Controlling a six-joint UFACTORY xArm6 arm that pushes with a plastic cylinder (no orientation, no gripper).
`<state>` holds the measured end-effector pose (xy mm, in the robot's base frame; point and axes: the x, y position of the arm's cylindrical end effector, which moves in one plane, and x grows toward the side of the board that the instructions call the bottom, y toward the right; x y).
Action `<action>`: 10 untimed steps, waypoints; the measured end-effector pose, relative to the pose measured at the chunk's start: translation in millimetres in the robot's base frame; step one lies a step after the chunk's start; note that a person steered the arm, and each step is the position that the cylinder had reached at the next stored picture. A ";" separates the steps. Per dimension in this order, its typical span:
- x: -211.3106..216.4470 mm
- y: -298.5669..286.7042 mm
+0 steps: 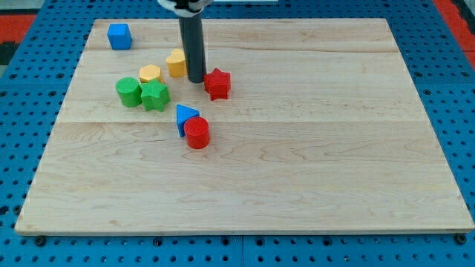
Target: Move the yellow heart to the top center
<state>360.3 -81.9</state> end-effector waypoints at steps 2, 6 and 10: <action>-32.2 -54.7; -84.0 77.2; -140.4 -2.5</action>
